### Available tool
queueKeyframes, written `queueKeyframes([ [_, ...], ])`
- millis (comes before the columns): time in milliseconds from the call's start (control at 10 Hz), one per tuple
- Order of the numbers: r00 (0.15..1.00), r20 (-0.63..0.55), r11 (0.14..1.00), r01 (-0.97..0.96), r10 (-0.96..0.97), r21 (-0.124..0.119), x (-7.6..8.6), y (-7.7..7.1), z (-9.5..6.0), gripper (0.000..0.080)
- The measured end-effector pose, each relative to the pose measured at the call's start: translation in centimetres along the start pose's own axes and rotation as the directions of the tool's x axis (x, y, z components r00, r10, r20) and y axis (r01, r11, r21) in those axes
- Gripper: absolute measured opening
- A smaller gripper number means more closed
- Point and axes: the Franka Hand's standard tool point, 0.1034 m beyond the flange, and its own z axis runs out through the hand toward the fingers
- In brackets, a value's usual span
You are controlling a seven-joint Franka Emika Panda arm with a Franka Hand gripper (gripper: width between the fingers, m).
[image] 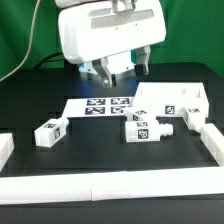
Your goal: Assemble one leg
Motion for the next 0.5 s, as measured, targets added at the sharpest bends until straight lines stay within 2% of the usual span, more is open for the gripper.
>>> queueKeyframes([
  [500, 1.0, 0.004, 1.0, 0.004, -0.004, 0.001, -0.05, -0.06, 0.15, 0.065],
])
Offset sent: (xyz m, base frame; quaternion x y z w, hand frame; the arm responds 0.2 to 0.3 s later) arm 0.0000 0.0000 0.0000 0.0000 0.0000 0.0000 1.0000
